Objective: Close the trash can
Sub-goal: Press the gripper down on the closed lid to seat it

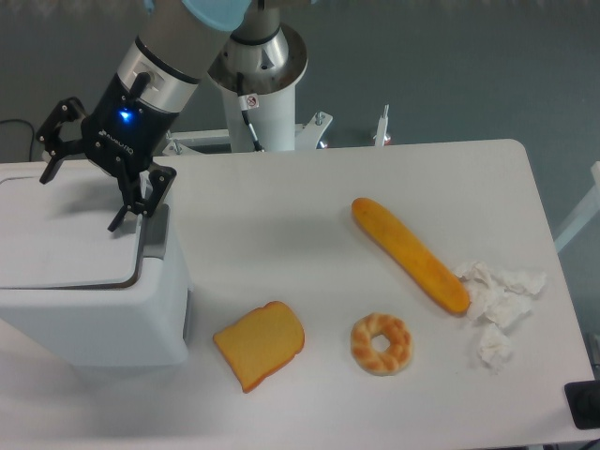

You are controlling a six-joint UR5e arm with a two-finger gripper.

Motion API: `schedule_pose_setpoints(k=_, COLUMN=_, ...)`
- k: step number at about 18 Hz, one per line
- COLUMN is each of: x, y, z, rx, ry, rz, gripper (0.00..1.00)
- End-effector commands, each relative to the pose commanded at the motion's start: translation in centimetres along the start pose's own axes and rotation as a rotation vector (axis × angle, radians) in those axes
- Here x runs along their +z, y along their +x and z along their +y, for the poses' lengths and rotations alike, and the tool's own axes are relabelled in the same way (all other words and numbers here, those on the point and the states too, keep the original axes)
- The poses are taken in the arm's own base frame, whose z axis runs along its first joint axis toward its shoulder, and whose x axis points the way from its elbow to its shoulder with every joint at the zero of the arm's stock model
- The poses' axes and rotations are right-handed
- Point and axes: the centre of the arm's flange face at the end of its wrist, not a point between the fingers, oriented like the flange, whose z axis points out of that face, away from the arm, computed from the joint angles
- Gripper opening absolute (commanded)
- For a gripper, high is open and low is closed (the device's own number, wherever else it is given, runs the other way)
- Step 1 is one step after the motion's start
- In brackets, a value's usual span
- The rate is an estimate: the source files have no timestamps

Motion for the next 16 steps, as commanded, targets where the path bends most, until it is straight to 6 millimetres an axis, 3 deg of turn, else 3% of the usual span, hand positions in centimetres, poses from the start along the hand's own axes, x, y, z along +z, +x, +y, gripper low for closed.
schedule_pose_setpoints(k=16, x=0.07, y=-0.40, z=0.32, rx=-0.023, ry=-0.004, rz=-0.001, gripper=1.00)
